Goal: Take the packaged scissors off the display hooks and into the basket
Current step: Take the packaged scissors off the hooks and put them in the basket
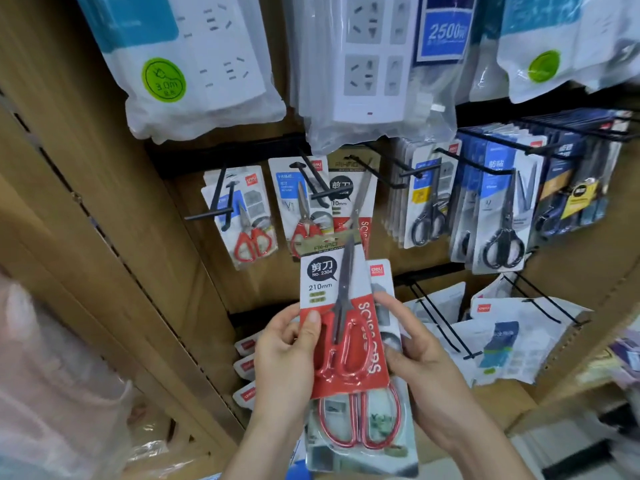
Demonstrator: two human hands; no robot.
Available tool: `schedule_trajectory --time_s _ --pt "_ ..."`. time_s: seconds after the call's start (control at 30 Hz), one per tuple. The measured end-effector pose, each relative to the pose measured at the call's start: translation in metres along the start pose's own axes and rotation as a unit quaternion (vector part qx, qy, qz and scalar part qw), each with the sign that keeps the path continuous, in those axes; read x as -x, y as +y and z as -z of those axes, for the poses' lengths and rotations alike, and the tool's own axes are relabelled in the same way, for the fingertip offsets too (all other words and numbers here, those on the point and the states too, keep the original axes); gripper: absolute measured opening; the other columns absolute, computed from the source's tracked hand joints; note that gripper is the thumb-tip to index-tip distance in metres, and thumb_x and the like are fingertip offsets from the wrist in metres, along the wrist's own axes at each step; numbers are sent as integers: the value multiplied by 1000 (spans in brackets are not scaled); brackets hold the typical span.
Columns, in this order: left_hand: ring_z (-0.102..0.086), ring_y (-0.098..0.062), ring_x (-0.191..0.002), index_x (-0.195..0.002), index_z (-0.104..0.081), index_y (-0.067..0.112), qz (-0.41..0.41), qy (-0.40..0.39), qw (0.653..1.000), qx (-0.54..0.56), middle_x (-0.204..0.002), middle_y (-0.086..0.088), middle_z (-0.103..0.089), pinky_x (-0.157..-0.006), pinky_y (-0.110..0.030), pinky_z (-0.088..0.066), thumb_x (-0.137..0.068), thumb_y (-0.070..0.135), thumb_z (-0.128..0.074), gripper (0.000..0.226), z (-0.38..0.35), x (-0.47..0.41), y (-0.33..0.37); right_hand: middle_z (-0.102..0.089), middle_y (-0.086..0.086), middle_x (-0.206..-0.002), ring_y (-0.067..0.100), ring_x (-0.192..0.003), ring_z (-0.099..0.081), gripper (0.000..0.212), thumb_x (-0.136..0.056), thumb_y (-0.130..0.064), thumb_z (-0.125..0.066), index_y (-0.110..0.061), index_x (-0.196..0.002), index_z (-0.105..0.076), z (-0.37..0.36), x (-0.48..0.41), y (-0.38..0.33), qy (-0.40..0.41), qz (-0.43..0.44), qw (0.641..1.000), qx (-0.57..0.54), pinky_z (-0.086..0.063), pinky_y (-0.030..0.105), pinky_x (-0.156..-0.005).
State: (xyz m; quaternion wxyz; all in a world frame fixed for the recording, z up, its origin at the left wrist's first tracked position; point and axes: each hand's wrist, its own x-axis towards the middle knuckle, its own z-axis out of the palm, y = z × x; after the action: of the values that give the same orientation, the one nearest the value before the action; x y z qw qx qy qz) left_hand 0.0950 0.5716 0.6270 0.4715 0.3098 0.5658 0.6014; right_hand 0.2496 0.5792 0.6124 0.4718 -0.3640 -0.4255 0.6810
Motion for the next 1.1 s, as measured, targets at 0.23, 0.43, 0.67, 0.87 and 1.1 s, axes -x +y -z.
schedule_trajectory --time_s 0.23,0.43,0.67,0.87,1.1 --pt "-73 -30 -86 -104 -50 25 -36 -38 994 -96 -95 -9 -75 -79 -52 -59 -97 26 -59 11 -7 0 -13 -74 24 -87 29 -66 -65 44 -95 11 -41 -17 -99 -76 12 9 10 138 -27 990 29 -53 33 -57" --pt "-72 -31 -77 -100 -48 19 -73 -98 990 -69 -89 -8 -76 -71 -50 -59 -95 13 -59 13 -5 16 1 -75 20 -79 24 -55 -67 44 -97 3 -41 -12 -81 -79 21 16 3 235 -16 971 49 -55 33 -58" --pt "-72 -19 -72 -105 -46 18 -96 -154 982 -46 -91 -4 -77 -62 -37 -57 -89 20 -59 21 -18 29 9 -77 4 -77 21 -74 -74 14 -77 -42 -76 -29 -73 -81 16 33 -21 180 87 973 114 -59 27 -66" --pt "-72 -27 -79 -106 -46 18 -94 -156 983 -28 -93 -6 -77 -67 -44 -60 -80 28 -61 31 -28 27 9 -69 -4 -62 4 -53 -60 24 -59 -32 -78 -18 -78 -80 26 34 -30 168 94 967 166 -48 17 -56" --pt "-72 -27 -71 -105 -47 10 -88 -146 985 29 -86 -15 -76 -61 -43 -61 -78 15 -62 31 -40 31 6 -52 -5 -45 3 -39 -45 4 -74 -8 -78 -10 -71 -77 46 33 -38 116 96 977 148 -36 12 -42"
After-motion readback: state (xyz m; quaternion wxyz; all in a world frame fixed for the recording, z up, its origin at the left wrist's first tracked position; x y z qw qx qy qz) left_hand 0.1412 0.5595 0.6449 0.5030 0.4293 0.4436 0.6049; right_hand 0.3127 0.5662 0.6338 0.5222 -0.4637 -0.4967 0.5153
